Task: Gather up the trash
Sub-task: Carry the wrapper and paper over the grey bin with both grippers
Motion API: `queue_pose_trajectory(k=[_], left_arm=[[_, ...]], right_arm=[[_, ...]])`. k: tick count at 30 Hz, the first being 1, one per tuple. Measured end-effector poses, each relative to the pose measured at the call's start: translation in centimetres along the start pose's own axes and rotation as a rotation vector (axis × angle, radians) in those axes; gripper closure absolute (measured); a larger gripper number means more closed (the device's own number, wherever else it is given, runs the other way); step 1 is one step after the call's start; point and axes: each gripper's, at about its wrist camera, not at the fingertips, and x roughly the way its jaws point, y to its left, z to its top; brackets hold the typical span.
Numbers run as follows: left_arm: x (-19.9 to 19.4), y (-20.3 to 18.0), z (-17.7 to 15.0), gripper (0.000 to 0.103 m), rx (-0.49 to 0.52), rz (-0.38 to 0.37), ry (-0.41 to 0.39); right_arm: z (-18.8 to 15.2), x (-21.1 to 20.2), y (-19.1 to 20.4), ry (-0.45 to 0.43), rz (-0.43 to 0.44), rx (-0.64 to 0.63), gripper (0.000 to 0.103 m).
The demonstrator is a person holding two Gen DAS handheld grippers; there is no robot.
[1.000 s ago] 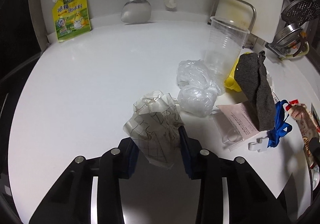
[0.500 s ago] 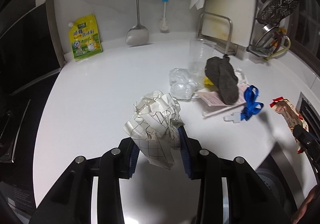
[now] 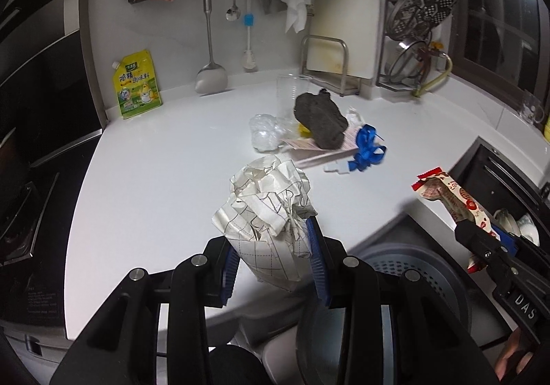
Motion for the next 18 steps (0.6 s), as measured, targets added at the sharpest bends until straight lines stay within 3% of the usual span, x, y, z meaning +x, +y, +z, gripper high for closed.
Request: queue_pose_trajectory(k=[18], left_arm=[[-1.2,-5.0,-6.5,0.067,0.085,-0.109,0.069]], right_arm=[[-7.5,-3.4,-1.0,0.061,-0.043,0.015,0.069]])
